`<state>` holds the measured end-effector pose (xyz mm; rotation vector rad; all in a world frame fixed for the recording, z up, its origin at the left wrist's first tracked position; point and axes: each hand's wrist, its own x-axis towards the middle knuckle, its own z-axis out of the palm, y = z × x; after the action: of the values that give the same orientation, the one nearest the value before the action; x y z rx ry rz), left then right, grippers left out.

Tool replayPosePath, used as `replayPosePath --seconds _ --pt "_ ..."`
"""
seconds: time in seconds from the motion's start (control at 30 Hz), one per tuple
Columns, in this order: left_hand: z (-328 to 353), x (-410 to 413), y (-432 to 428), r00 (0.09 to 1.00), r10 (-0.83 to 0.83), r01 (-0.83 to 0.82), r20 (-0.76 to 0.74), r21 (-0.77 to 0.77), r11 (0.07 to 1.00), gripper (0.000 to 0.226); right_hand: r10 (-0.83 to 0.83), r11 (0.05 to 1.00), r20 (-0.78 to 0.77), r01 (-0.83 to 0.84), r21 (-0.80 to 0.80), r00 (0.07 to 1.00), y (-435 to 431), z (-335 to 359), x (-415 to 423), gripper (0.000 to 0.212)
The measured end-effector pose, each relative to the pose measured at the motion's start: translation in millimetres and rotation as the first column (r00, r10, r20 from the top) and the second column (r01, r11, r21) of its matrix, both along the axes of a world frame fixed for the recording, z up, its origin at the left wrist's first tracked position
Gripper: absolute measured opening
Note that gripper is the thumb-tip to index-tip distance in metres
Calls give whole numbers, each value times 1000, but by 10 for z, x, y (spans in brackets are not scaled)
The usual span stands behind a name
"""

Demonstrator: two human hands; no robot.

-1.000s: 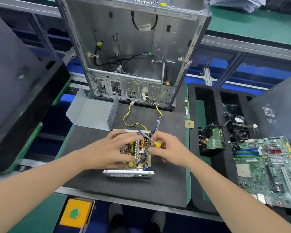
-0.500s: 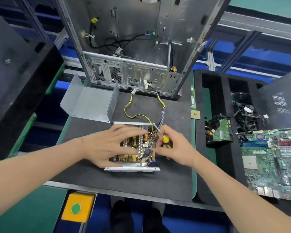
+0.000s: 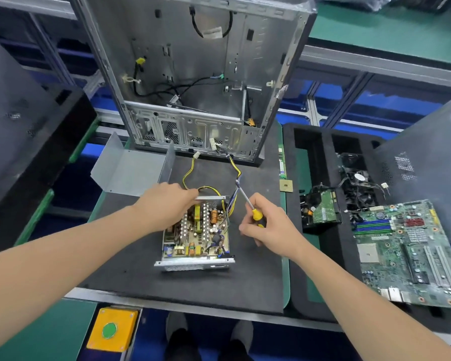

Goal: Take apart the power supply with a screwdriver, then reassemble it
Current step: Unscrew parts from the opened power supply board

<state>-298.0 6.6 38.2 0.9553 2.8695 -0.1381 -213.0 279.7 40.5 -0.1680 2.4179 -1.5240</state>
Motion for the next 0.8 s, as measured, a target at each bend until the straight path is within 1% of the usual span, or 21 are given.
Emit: replayPosePath --seconds 0.07,0.17,0.23,0.37,0.5,0.6,0.7,0.73,0.77,0.8 --pt "5 74 56 998 68 -68 14 -6 998 29 -20 999 -12 20 25 1000 32 26 -17 30" --pt "-3 222 176 969 206 -213 140 41 976 19 -42 996 -52 46 80 998 81 78 -51 27" --pt "2 311 245 943 265 -288 203 91 953 13 -83 988 -103 96 123 991 112 111 -85 23" --pt "28 493 350 885 392 -429 252 112 896 10 -150 968 -175 180 174 973 181 196 -179 19" --pt "64 675 453 794 511 -574 330 127 809 11 -141 971 -181 172 167 973 217 248 -231 17" --pt "63 812 586 712 582 -682 394 187 707 12 -118 973 -183 151 177 976 230 255 -233 17" --pt "6 970 729 650 593 -752 475 288 593 20 -128 973 -175 158 169 976 261 255 -224 14" --pt "4 1017 755 652 592 -753 474 315 578 24 -135 973 -169 163 162 976 273 262 -219 13" --pt "15 1049 761 684 600 -727 415 328 603 29 -141 973 -164 168 159 976 288 272 -215 12" --pt "30 1054 748 740 604 -673 296 333 661 34 -147 972 -161 173 159 976 305 285 -216 9"
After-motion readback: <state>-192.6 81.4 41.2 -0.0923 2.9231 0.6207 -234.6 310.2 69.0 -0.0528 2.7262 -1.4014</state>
